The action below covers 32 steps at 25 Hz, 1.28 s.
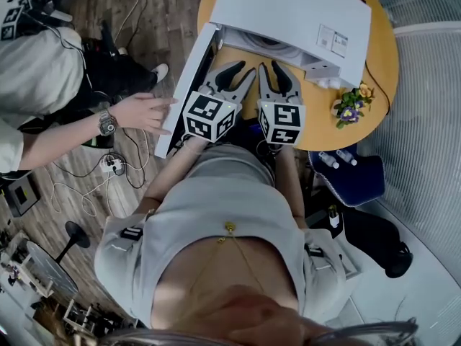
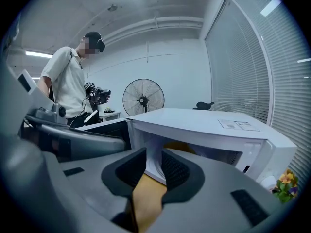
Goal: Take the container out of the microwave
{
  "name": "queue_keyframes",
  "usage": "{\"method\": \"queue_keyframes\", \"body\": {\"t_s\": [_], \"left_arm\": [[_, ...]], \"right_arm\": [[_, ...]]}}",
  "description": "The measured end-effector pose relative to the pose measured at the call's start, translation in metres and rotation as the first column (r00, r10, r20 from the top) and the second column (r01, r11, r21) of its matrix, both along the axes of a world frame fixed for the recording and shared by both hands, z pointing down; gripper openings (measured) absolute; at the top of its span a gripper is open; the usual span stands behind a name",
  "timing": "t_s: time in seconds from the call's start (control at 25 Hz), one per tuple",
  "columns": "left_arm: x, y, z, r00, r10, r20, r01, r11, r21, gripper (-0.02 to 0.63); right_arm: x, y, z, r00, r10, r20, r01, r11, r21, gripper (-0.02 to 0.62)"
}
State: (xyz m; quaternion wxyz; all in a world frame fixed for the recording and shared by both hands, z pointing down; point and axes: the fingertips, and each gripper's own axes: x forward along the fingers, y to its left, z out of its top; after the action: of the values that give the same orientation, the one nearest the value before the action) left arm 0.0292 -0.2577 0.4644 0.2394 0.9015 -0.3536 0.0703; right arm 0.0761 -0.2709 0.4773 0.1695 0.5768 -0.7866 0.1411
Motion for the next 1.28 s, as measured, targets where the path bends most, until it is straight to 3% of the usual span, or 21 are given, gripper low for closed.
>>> {"method": "queue_keyframes", "body": {"t_s": [0.32,0.8,1.08,1.28], "left_arm": [[0.008,-0.013,0.006,1.0,-0.007,0.008,0.007,1.0,-0.016,0.114],[0.014,-0.013,0.017,1.0,0.002,0.022,-0.001,0.999,-0.042,0.114],[0.01,-0.011,0.024,0.999,-0.01,0.042,0.012,0.998,-0.055,0.114],[0.001,-0.012,0.027,0.998,-0.038,0.051,0.042,0.997,-0.065,0.114]], "right_arm": [[0.007,-0.017,0.014,0.999,-0.028,-0.022,0.028,0.999,-0.028,0.107],[0.012,-0.044,0.049,0.983,-0.096,-0.156,0.083,0.993,-0.086,0.109],[0.016,-0.057,0.077,0.929,-0.179,-0.325,0.139,0.98,-0.142,0.115],[0.014,-0.066,0.089,0.916,-0.214,-0.338,0.165,0.972,-0.168,0.115]]}}
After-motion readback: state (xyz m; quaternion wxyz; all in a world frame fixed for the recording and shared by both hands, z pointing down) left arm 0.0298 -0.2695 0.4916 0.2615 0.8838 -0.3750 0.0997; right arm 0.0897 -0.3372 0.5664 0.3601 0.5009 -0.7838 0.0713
